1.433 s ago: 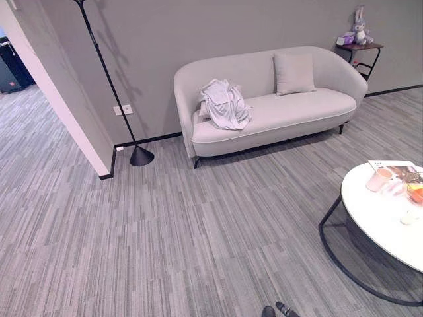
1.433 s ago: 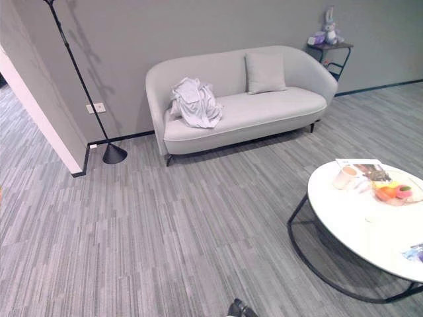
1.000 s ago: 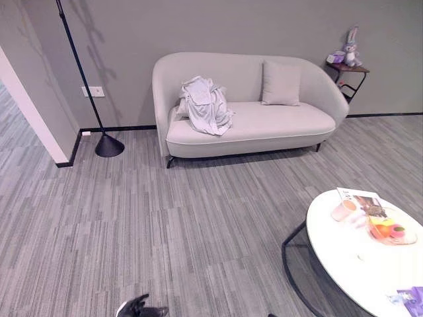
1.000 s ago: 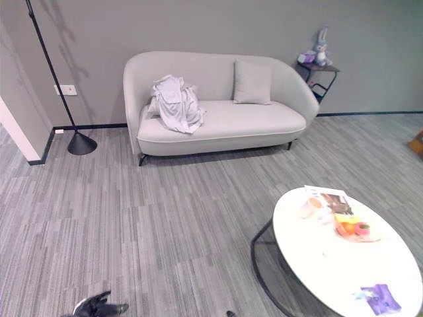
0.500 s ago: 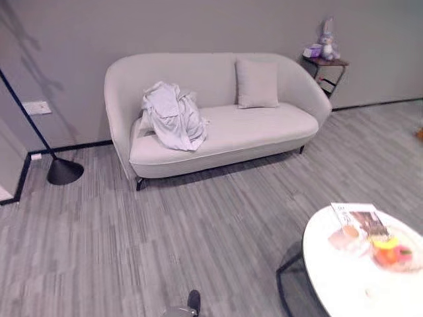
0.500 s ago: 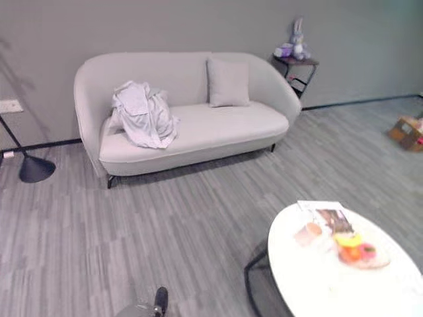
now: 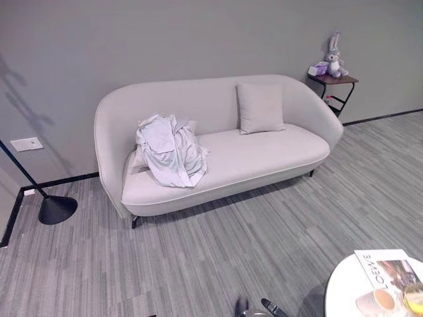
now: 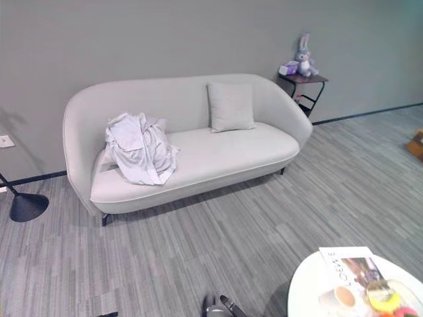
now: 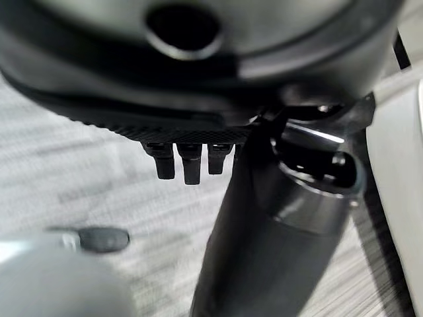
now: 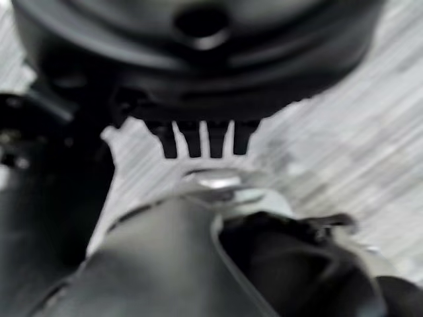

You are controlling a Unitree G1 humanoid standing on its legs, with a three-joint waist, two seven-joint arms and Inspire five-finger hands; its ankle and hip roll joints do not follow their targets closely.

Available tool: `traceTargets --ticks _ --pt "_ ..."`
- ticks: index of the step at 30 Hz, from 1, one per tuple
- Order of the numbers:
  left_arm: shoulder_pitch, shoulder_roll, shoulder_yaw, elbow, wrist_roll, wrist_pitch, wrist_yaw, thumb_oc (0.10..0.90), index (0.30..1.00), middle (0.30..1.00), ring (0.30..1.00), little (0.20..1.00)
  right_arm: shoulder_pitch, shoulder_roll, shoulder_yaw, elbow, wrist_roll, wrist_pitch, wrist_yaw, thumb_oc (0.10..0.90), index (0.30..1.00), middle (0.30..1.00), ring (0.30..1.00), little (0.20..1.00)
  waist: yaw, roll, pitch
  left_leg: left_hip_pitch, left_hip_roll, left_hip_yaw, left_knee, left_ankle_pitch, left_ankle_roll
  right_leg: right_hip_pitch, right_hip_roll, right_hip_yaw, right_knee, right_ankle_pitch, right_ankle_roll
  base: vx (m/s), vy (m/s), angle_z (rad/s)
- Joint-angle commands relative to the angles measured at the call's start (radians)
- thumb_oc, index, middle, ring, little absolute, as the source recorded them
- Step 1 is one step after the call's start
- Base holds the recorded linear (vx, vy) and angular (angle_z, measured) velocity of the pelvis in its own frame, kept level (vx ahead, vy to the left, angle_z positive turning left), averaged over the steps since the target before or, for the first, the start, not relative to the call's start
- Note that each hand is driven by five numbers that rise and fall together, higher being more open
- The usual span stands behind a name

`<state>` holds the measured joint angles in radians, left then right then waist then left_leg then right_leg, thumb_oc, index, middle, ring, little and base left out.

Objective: Hang the clothes on the sofa on the clothes rack.

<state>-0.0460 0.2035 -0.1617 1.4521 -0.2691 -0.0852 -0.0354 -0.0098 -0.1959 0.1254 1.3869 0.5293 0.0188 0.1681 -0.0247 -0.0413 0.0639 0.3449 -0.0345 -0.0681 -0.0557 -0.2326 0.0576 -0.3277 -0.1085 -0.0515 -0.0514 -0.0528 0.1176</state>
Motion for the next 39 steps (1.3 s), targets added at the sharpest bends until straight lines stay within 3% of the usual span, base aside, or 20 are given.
traceTargets --ticks 1,3,4,7,9,10,11,13,17,18,20,21,23,24,26,29,30,32,37,39 --pt "-0.003 -0.044 -0.024 0.037 0.046 -0.039 -0.01 0.8 0.9 0.9 0.9 0.9 0.009 -0.004 -0.016 0.039 0.002 -0.004 0.011 0.8 0.9 0.9 0.9 0.9 -0.01 0.005 -0.007 -0.013 0.042 0.017 -0.005 0.069 -0.065 0.166 -0.01 -0.012 0.026 0.21 0.028 0.64 -0.342 1.03" --pt "0.018 -0.043 0.009 0.047 0.004 -0.03 -0.014 0.8 0.9 0.9 0.9 0.9 0.024 -0.013 -0.027 0.072 0.001 0.0 0.007 0.8 0.9 0.9 0.9 0.9 -0.007 0.022 -0.024 -0.032 0.123 0.001 0.135 0.151 -0.11 0.184 0.043 -0.043 0.108 0.167 -0.008 0.69 -0.418 0.93" --pt "0.019 -0.043 0.009 0.047 0.004 -0.03 -0.014 0.8 0.9 0.9 0.9 0.9 0.024 -0.013 -0.026 0.073 0.001 -0.001 0.007 0.8 0.9 0.9 0.9 0.9 -0.009 0.023 -0.024 -0.034 0.125 -0.001 0.138 0.149 -0.111 0.184 0.044 -0.045 0.108 0.167 -0.008 0.52 -0.389 0.37" --pt "0.008 -0.038 0.015 0.02 -0.032 -0.029 0.004 0.8 0.9 0.9 0.9 0.9 0.013 -0.027 -0.022 0.067 0.018 -0.021 -0.015 0.8 0.9 0.9 0.9 0.9 0.002 -0.014 -0.007 -0.203 0.213 0.077 0.524 0.371 -0.135 0.32 0.067 -0.098 0.063 0.104 -0.08 0.4 -0.389 0.42" --pt "0.007 -0.037 -0.005 0.004 -0.011 -0.027 0.006 0.8 0.9 0.9 0.9 0.9 -0.002 -0.036 -0.013 0.066 0.005 -0.022 -0.026 0.8 0.9 0.9 0.9 0.9 0.011 -0.039 0.007 -0.26 0.297 0.196 0.658 0.371 -0.107 0.376 0.077 -0.111 0.033 0.083 -0.11 0.38 -0.354 0.22" --pt "0.001 -0.037 -0.021 -0.02 -0.017 -0.025 0.01 0.8 0.9 0.9 0.9 0.9 -0.023 -0.056 0.002 0.061 -0.014 -0.021 -0.04 0.8 0.9 0.9 0.9 0.9 0.036 -0.047 0.024 -0.356 0.305 0.274 0.736 0.321 -0.099 0.437 0.076 -0.107 0.005 0.066 -0.12 0.32 -0.217 -0.21" --pt "0.001 -0.037 -0.021 -0.02 -0.017 -0.025 0.01 0.8 0.9 0.9 0.9 0.9 -0.023 -0.056 0.002 0.061 -0.014 -0.021 -0.04 0.8 0.9 0.9 0.9 0.9 0.036 -0.045 0.024 -0.359 0.307 0.273 0.74 0.319 -0.099 0.437 0.077 -0.108 0.005 0.066 -0.12 0.28 -0.112 -0.15" --pt "-0.001 -0.037 -0.016 -0.031 -0.044 -0.029 0.015 0.8 0.9 0.9 0.9 0.9 -0.031 -0.061 0.023 0.026 -0.025 -0.023 -0.037 0.8 0.9 0.9 0.9 0.9 0.054 -0.043 0.027 -0.443 0.236 0.296 0.677 0.28 -0.105 0.472 0.072 -0.099 -0.012 0.051 -0.112 0.22 0.037 -0.14" --pt "-0.007 -0.039 0.002 -0.036 -0.087 -0.036 0.034 0.8 0.9 0.9 0.9 0.9 -0.048 -0.069 0.086 -0.102 -0.108 -0.054 -0.065 0.8 0.9 0.9 0.9 0.9 0.074 -0.032 0.035 -0.462 0.251 0.307 0.319 0.319 -0.137 0.503 0.049 -0.118 0.008 -0.002 -0.086 0.28 0.131 -0.44" --pt "-0.007 -0.042 0.039 -0.04 -0.162 -0.033 0.04 0.8 0.9 0.9 0.9 0.9 -0.051 -0.07 0.126 -0.215 -0.157 -0.066 -0.078 0.8 0.9 0.9 0.9 0.9 0.087 -0.015 0.033 -0.476 0.288 0.265 0.14 0.41 -0.179 0.539 0.045 -0.127 0.027 -0.042 -0.077 0.34 0.179 -0.47" --pt "-0.007 -0.042 0.056 -0.041 -0.188 -0.033 0.041 0.8 0.9 0.9 0.9 0.9 -0.049 -0.073 0.141 -0.259 -0.174 -0.066 -0.079 0.8 0.9 0.9 0.9 0.9 0.089 -0.012 0.036 -0.467 0.306 0.256 0.098 0.434 -0.186 0.554 0.039 -0.127 0.031 -0.049 -0.07 0.33 0.252 -0.28" --pt "-0.003 -0.048 0.071 -0.03 -0.185 -0.034 0.042 0.8 0.9 0.9 0.9 0.9 -0.043 -0.086 0.173 -0.328 -0.216 -0.072 -0.071 0.8 0.9 0.9 0.9 0.9 0.093 -0.007 0.032 -0.453 0.367 0.207 0.047 0.476 -0.214 0.574 0.007 -0.105 0.035 -0.061 -0.049 0.38 0.396 -0.26" --pt "0.0 -0.048 0.07 -0.027 -0.177 -0.035 0.043 0.8 0.9 0.9 0.9 0.9 -0.038 -0.091 0.182 -0.34 -0.226 -0.071 -0.066 0.8 0.9 0.9 0.9 0.9 0.093 -0.005 0.032 -0.441 0.39 0.196 0.045 0.49 -0.223 0.575 -0.005 -0.096 0.037 -0.063 -0.044 0.28 0.412 -0.39" --pt "0.003 -0.048 0.05 -0.028 -0.132 -0.038 0.04 0.8 0.9 0.9 0.9 0.9 -0.027 -0.106 0.2 -0.312 -0.272 -0.068 -0.053 0.8 0.9 0.9 0.9 0.9 0.091 0.007 0.016 -0.418 0.445 0.153 0.055 0.538 -0.245 0.578 -0.044 -0.074 0.03 -0.063 -0.019 0.2 0.396 -0.3" --pt "0.003 -0.048 0.037 -0.024 -0.106 -0.04 0.042 0.8 0.9 0.9 0.9 0.9 -0.024 -0.107 0.197 -0.28 -0.284 -0.069 -0.054 0.8 0.9 0.9 0.9 0.9 0.093 0.012 0.012 -0.413 0.452 0.125 0.062 0.541 -0.253 0.579 -0.064 -0.071 0.022 -0.057 -0.005 0.22 0.461 -0.41" --pt "-0.005 -0.047 -0.007 -0.005 -0.025 -0.032 0.043 0.8 0.9 0.9 0.9 0.9 -0.003 -0.097 0.153 -0.175 -0.321 -0.049 -0.052 0.8 0.9 0.9 0.9 0.9 0.076 0.02 -0.015 -0.401 0.4 0.122 0.075 0.407 -0.252 0.583 -0.162 -0.096 0.003 -0.005 0.052 0.22 0.587 0.35" --pt "-0.005 -0.047 -0.008 -0.005 -0.024 -0.032 0.043 0.8 0.9 0.9 0.9 0.9 -0.003 -0.097 0.153 -0.175 -0.321 -0.049 -0.052 0.8 0.9 0.9 0.9 0.9 0.075 0.018 -0.014 -0.401 0.398 0.122 0.077 0.405 -0.251 0.584 -0.164 -0.097 0.002 -0.005 0.053 0.1 0.396 0.75" --pt "-0.023 -0.026 -0.04 -0.011 0.004 -0.033 0.042 0.8 0.9 0.9 0.9 0.9 0.006 -0.077 0.12 -0.092 -0.307 -0.038 -0.054 0.8 0.9 0.9 0.9 0.9 0.075 -0.009 -0.021 -0.419 0.304 0.152 0.109 0.326 -0.217 0.544 -0.259 -0.1 0.035 0.136 0.081 0.11 0.57 0.66" --pt "-0.047 -0.005 -0.058 -0.031 0.014 -0.034 0.052 0.8 0.9 0.9 0.9 0.9 -0.015 -0.058 0.111 -0.084 -0.294 -0.033 -0.061 0.8 0.9 0.9 0.9 0.9 0.088 -0.028 -0.013 -0.425 0.193 0.192 0.119 0.26 -0.145 0.462 -0.349 -0.141 0.13 0.31 0.079 0.04 0.372 0.12" --pt "-0.057 -0.005 -0.063 -0.044 0.01 -0.033 0.059 0.8 0.9 0.9 0.9 0.9 -0.036 -0.054 0.116 -0.08 -0.295 -0.036 -0.074 0.8 0.9 0.9 0.9 0.9 0.091 -0.011 0.004 -0.415 0.166 0.216 0.112 0.244 -0.114 0.426 -0.35 -0.208 0.179 0.294 0.051 -0.02 0.44 0.05"
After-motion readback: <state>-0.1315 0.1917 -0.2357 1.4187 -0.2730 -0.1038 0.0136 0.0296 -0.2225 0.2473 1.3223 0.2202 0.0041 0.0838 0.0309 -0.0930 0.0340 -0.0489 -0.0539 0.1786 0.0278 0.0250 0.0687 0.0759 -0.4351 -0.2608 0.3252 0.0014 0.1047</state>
